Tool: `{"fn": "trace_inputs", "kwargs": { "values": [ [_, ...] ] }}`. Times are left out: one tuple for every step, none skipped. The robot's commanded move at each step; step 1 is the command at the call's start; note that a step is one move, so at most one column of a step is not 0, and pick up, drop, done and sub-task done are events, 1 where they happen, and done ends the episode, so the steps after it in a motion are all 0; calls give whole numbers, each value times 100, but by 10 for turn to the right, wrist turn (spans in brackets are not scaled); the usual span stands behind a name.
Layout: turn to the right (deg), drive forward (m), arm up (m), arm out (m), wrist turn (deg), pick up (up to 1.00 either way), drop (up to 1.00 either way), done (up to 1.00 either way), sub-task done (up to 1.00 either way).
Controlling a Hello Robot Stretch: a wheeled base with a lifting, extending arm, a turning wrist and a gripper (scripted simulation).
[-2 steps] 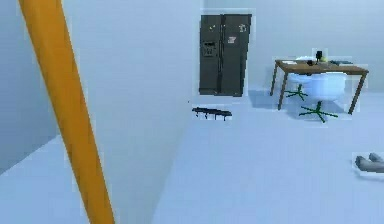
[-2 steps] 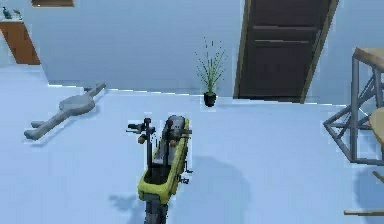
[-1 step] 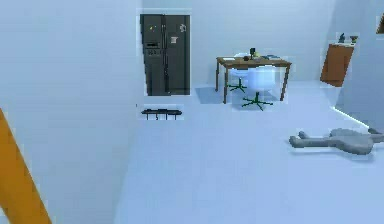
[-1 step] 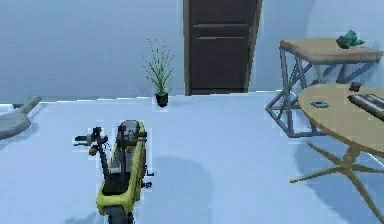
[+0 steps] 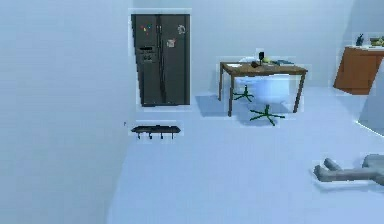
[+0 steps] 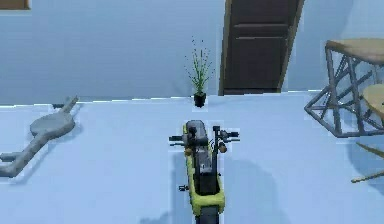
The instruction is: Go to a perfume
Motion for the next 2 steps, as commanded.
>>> {"fn": "trace_inputs", "kwargs": {
  "values": [
    [210,0,0,0,0,0,0,0,0],
    [30,0,0,0,0,0,0,0,0]
  ]
}}
